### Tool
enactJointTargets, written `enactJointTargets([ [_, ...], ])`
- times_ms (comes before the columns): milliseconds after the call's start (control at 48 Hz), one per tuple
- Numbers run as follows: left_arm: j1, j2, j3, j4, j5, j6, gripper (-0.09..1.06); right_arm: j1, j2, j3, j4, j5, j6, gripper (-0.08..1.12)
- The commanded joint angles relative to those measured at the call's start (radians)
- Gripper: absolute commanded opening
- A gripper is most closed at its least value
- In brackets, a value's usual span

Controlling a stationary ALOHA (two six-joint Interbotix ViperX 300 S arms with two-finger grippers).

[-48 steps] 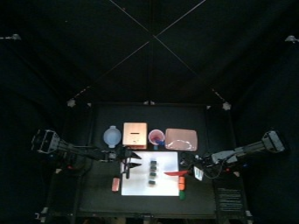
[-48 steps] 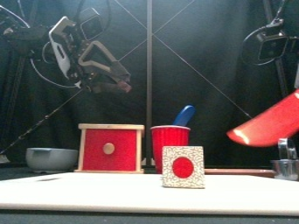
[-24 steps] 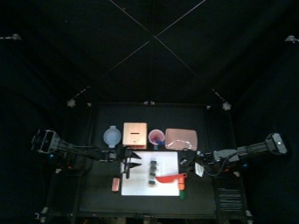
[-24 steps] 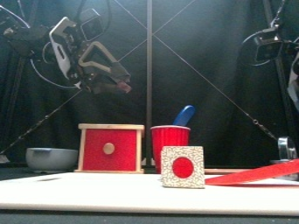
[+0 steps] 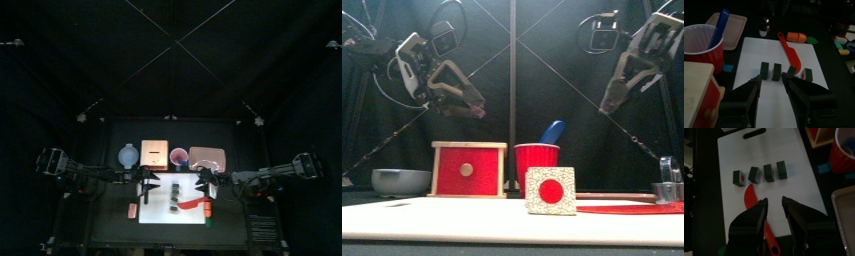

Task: Place sushi on board then cut the sushi with the knife then place the pieces on the plate
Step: Place the 4 sushi pieces on the plate

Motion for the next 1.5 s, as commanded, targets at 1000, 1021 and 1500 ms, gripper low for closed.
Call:
enactJointTargets([
  [1000,0.034,-0.002,0.067,-0.020,-0.003,0.005,0.77,-0.084,0.526,-0.318,-0.112,-0.061,-0.005,0.83],
  [1021,0.034,-0.002,0.067,-0.020,-0.003,0.005,0.77,-0.084,0.529,-0.321,-0.114,-0.058,-0.005,0.83],
  [1500,0.034,-0.002,0.069,-0.021,-0.003,0.005,0.77,-0.078,0.555,-0.334,-0.103,-0.055,-0.003,0.83],
])
